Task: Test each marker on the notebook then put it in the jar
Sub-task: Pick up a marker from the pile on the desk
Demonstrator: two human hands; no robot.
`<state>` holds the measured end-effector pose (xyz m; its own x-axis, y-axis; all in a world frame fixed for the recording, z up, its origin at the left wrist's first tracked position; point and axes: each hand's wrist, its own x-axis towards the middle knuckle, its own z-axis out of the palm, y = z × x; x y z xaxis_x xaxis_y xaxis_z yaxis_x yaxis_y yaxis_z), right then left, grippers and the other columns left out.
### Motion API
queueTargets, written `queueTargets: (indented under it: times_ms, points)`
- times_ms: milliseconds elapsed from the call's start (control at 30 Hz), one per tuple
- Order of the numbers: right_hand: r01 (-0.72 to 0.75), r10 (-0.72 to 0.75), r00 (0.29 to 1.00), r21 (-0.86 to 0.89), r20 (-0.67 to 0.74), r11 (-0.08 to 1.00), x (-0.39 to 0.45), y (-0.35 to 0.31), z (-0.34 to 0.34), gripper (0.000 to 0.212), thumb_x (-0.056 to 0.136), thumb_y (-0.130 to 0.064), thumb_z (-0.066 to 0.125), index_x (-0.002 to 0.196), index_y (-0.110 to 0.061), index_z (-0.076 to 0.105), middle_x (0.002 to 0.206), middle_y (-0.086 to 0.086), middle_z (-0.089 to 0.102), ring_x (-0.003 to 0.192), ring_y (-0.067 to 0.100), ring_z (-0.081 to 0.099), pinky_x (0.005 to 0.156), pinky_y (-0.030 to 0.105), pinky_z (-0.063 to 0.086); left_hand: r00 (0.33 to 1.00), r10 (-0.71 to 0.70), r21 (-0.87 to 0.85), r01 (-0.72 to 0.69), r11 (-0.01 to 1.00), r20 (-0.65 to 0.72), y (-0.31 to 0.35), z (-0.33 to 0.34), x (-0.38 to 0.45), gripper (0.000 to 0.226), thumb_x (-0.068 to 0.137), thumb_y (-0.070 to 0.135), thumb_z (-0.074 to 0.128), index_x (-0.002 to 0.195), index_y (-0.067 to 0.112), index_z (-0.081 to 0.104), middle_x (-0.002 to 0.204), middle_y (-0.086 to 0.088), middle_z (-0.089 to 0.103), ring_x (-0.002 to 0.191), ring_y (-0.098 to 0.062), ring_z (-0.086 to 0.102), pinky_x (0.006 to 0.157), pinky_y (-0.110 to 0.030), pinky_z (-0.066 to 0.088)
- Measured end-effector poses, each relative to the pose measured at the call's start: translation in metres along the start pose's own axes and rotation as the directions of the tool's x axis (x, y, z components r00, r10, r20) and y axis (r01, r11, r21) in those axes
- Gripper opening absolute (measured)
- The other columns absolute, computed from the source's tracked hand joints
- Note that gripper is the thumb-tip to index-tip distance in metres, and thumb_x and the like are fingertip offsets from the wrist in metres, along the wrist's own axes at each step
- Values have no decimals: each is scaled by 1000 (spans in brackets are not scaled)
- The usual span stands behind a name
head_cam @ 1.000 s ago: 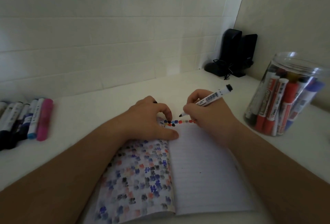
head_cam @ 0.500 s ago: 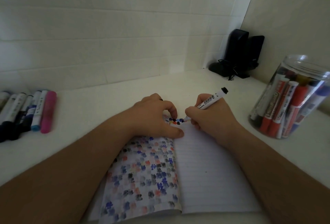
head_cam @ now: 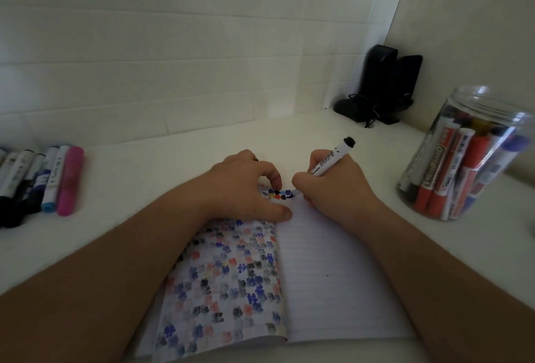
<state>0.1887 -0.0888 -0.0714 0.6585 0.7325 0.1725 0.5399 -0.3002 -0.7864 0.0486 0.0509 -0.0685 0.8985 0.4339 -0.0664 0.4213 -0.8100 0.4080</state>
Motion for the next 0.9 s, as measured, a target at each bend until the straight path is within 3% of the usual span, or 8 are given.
queueTargets:
  times_ms: [100,167,333,500,667,800,900]
  points:
    - [-36,36,999,105,-6,994,0,1,-1,19,75,-14,69,68,-10,52,60,16,63,50,14,50,50,29,41,1000,3,-2,-3,1000,-4,0,0,0,51,66,76,74,108,53,57,110,16,42,110,-13,45,98,-39,47]
    - [-44,45,999,148,-5,988,0,1,-2,16,76,-11,69,69,-7,55,58,12,64,48,11,52,50,29,42,1000,3,-1,-3,1000,-4,0,0,0,51,66,76,74,108,53,56,110,16,41,110,-13,45,99,-39,46]
    - [-21,19,999,79,26,997,-3,-2,0,19,74,-15,70,67,-11,53,64,15,68,47,8,52,47,25,42,1000,1,2,-1,1000,-7,1,0,-1,52,66,76,74,109,53,56,111,15,42,111,-15,45,99,-39,47]
    - [-2,2,1000,28,-1,1000,0,1,2,25,72,-21,70,64,-17,46,57,3,53,54,14,47,50,30,39,1000,3,1,-3,1000,-6,1,-1,-2,51,68,74,75,110,52,57,111,15,41,111,-14,44,99,-39,46]
    - [-24,26,1000,118,-12,993,0,2,0,19,78,-12,69,70,-8,53,68,24,65,49,14,53,49,28,44,1000,-1,-2,1,1000,-2,3,-2,-3,51,70,73,75,112,51,57,115,12,42,114,-15,43,102,-39,44]
    - [-26,26,1000,127,9,992,-2,2,0,23,77,-10,71,75,3,52,70,24,66,46,12,55,47,26,45,1000,0,-4,0,1000,0,3,-2,-3,51,69,74,75,110,52,56,115,12,43,114,-16,43,102,-40,45]
    - [-16,15,1000,80,22,997,-2,1,1,19,76,-13,71,71,-5,54,67,21,68,47,12,56,51,31,47,1000,-4,-6,4,1000,-2,3,-1,-2,51,67,76,74,109,54,55,113,14,42,113,-15,43,102,-40,45]
